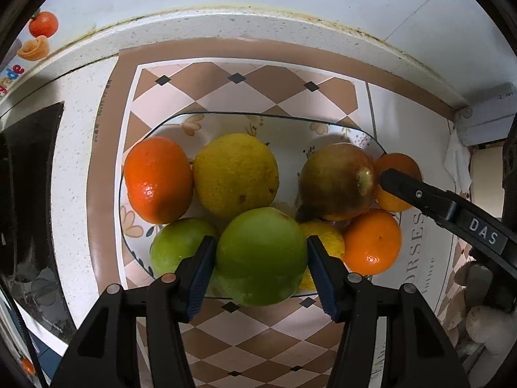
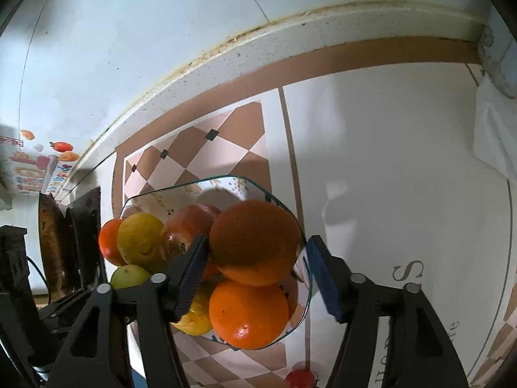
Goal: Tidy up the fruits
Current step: 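Carry both fruits onto the white plate and open both tools, then lift both tools away from the plate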
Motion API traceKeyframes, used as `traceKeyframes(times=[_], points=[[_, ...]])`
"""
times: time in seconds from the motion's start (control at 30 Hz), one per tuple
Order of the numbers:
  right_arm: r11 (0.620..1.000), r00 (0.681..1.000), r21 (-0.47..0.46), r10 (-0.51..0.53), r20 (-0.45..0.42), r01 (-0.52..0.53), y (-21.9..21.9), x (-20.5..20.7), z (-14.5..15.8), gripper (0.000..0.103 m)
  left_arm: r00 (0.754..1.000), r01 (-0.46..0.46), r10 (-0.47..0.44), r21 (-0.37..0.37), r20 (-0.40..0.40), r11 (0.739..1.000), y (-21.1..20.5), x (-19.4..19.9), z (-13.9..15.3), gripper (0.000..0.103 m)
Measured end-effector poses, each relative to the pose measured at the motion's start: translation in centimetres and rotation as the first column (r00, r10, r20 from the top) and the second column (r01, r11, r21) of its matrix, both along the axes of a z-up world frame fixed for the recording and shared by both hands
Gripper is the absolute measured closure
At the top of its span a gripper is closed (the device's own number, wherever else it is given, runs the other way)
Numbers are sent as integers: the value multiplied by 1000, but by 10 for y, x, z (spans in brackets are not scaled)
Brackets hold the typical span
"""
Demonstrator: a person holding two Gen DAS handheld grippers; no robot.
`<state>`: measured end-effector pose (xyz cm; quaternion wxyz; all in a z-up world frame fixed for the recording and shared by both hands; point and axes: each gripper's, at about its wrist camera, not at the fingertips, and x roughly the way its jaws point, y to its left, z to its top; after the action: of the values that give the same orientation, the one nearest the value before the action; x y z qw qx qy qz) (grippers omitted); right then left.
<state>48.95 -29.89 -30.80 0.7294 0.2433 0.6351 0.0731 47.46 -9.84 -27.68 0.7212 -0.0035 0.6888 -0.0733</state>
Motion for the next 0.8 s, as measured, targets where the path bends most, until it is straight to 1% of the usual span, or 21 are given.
traceKeyframes(times=[0.03,0.1,0.17,0.2,0.23,0.3,0.33,0.37,0.4,0.43,0.47,0.53,0.57,0.6,0.67,0.8], points=[[1000,1000,-5,1,3,-1,0,-1,2,25,1000,-8,8,-6,-2,1000,1,0,0,49],[1000,1000,-12,5,8,-5,0,-1,4,25,1000,-28,28,-19,-4,999,6,0,1,45],[1000,1000,-14,5,8,-5,1,-2,6,25,999,-44,44,-33,-7,998,10,0,2,45],[1000,1000,-17,7,14,-7,1,-3,8,23,999,-51,51,-35,-1,998,12,0,4,45],[1000,1000,-23,9,19,-9,2,-4,10,19,999,-54,54,-32,8,998,13,0,6,44],[1000,999,-30,9,36,-8,3,-10,17,15,998,-55,55,-36,16,998,16,0,9,44],[999,999,-38,11,45,-9,3,-13,22,15,998,-58,59,-44,19,997,17,0,11,43],[998,998,-55,15,60,-11,5,-17,27,15,998,-60,62,-50,25,997,21,-1,15,34],[997,997,-78,20,77,-14,6,-23,33,11,997,-61,63,-52,37,997,23,-2,19,23],[994,995,-105,25,91,-15,8,-28,38,7,997,-58,61,-53,52,997,24,-4,24,20],[990,994,-143,33,104,-18,10,-34,44,6,996,-53,56,-44,65,998,25,-6,28,18],[978,991,-205,52,126,-25,15,-46,53,6,995,-44,44,-9,90,999,23,-10,33,16],[969,989,-245,65,136,-30,19,-54,58,6,994,-38,37,9,105,999,24,-13,35,10],[965,987,-262,73,142,-34,20,-60,60,6,992,-33,29,29,122,999,25,-16,38,8],[952,984,-302,91,153,-41,26,-75,67,6,988,-27,17,58,151,998,29,-24,42,8],[937,980,-347,106,165,-43,33,-99,75,6,984,-29,15,79,180,996,40,-42,49,8]])
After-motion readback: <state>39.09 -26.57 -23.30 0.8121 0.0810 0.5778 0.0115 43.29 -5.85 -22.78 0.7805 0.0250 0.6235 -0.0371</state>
